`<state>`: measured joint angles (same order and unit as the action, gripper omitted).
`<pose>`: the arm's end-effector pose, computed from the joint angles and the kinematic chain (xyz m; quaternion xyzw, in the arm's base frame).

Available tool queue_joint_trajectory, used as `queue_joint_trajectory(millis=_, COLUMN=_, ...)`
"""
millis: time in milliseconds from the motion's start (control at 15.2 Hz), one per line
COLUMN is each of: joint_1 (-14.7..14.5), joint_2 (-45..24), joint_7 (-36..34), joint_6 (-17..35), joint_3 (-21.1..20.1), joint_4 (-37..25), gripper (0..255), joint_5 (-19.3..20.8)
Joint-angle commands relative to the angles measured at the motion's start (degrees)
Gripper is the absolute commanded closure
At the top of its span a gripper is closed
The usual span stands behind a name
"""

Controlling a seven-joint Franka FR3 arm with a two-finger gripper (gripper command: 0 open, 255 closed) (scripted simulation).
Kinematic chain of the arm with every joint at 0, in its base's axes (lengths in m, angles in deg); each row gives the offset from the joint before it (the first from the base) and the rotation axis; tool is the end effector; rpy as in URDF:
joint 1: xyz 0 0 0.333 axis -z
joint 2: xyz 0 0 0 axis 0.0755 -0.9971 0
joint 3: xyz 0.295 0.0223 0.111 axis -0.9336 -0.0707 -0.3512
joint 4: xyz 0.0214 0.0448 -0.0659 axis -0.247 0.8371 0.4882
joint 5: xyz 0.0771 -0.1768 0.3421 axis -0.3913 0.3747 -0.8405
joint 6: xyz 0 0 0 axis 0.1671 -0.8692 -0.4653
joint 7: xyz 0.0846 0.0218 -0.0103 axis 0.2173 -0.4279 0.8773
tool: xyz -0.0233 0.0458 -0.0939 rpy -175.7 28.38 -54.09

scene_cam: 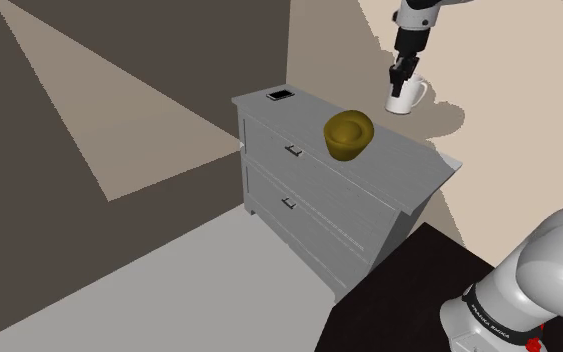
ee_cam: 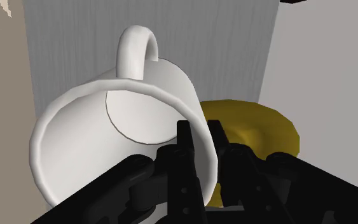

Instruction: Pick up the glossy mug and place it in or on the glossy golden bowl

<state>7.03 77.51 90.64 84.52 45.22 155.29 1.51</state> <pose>0.4882 -0.1640 0.5844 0.9972 0.0614 -0.0268 0.0336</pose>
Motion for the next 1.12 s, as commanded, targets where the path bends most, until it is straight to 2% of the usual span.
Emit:
queue_joint_trajectory(millis=0, joint_1=-0.9, joint_2=-3.5, joint_7=-1.6, joint_6=-0.8, joint_3=-1.0, joint_4=-4.1, gripper=255, joint_5=-1.0)
queue_joint_trajectory(millis=462, joint_1=-3.3, joint_2=-15.6, joint_7=-5.8, joint_6=-5.2, joint_3=-3.3, joint_4=-19.9, gripper=255, joint_5=-3.6)
queue_joint_trajectory(millis=1056, joint_1=-3.4, joint_2=-14.5, joint_7=-6.4, joint_6=2.1, joint_3=-3.3, joint_4=-11.6, gripper=255, joint_5=-3.3)
